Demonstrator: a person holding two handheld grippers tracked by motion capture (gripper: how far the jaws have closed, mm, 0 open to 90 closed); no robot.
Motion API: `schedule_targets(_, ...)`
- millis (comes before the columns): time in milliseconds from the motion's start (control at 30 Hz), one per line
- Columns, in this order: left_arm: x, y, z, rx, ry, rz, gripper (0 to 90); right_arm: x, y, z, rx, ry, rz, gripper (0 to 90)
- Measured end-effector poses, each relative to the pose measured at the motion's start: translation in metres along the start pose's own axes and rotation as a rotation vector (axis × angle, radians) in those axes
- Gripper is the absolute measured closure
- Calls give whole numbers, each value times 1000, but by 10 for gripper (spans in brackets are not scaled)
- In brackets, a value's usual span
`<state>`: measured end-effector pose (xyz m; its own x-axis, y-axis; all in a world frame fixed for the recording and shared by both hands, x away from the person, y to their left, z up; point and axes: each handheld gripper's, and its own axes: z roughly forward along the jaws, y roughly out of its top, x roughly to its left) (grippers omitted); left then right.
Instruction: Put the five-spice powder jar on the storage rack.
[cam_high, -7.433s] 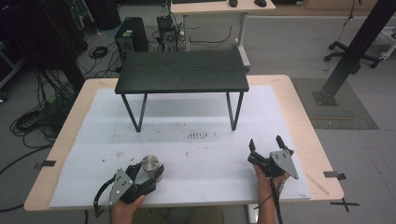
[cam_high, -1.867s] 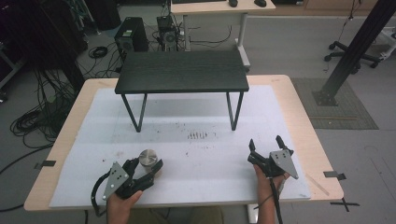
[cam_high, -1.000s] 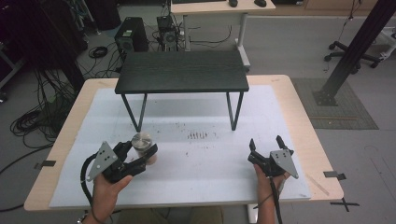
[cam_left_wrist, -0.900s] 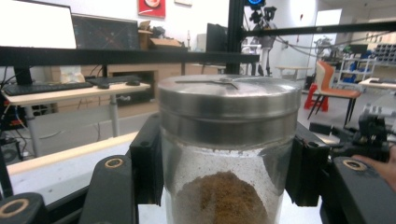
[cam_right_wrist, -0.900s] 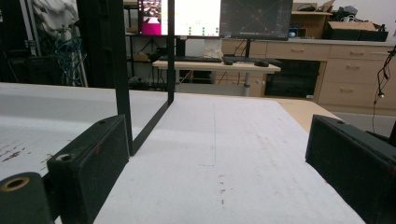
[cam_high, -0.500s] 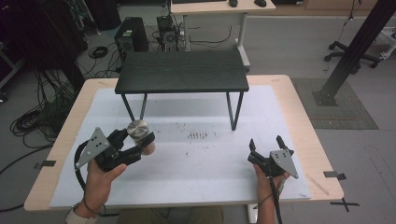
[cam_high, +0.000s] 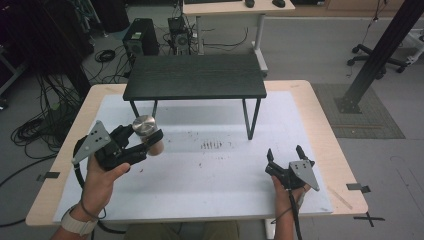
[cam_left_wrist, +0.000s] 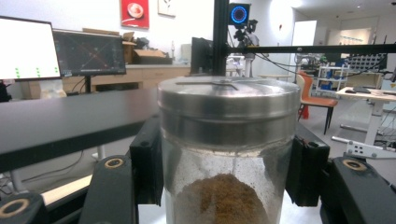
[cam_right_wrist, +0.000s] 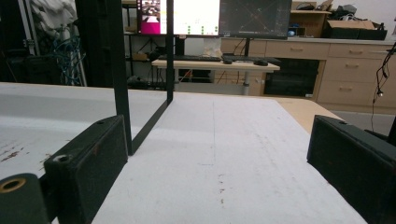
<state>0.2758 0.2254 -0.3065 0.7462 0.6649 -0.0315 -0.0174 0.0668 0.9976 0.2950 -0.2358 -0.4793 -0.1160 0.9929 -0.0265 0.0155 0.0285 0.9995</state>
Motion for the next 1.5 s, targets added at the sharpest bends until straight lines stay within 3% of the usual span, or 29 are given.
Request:
schedule_targets(433,11,31,11,4,-57,18,426,0,0,0,1,-3,0,55)
schedule_targets(633,16,44,19,11,-65,45,426,0,0,0,-1,-2,2,54)
schedule_targets(1100,26,72,49,12,-107,77,426,0,0,0,2,-2,3,56)
schedule_targets(1500,40,90,72,-3,-109,78,426,0,0,0,3,-2,3,56)
